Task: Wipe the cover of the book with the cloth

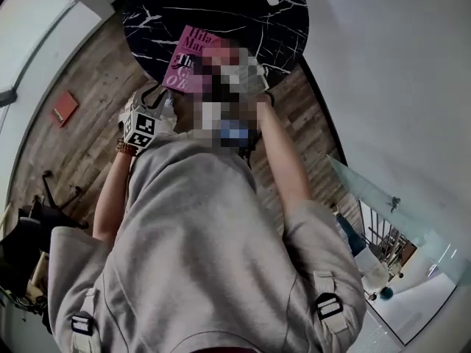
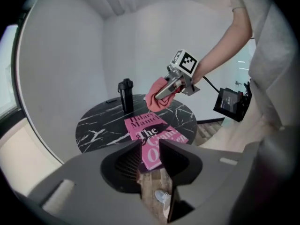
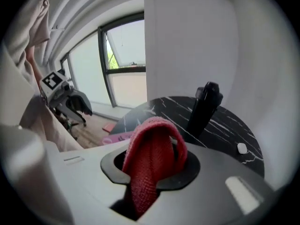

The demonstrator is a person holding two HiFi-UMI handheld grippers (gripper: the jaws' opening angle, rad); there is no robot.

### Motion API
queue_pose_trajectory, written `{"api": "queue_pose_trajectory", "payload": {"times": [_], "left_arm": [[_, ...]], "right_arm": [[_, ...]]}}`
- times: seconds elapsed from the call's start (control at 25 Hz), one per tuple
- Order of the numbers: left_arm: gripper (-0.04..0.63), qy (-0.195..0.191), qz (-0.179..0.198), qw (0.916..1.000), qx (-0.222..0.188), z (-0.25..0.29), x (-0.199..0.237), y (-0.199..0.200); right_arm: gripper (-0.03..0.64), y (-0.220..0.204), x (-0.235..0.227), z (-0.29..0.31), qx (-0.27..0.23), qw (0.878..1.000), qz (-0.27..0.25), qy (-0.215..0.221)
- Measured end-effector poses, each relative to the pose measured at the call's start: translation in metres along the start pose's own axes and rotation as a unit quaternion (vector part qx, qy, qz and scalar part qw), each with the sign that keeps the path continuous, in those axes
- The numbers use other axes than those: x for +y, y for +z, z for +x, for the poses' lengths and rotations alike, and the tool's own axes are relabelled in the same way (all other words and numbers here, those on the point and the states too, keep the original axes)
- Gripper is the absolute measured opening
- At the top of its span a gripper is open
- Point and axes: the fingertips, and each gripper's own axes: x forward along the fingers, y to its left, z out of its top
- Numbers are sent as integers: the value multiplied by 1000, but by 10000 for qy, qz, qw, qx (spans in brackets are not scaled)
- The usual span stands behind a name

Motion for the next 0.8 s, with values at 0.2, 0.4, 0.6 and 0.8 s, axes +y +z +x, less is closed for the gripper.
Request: {"api": "queue_pose_trajectory", "payload": {"times": [0.2,0.4,0.6,0.8], "left_arm": [[181,-315,157,9974,622,23,-4,-39],[232,-290,54,9944,1020,44,-1,-59],[256,-509,-131,9894,1353,64,-17,-79],[261,-572,-14,9876,1459,72,-19,-81]], "right_arm": [[120,-30,-28,44,475,9987,-197,15],[123,-32,-49,72,751,9967,-299,3],[123,-52,-46,93,1095,9934,-310,170],[118,-62,-46,98,1057,9943,104,131]]}}
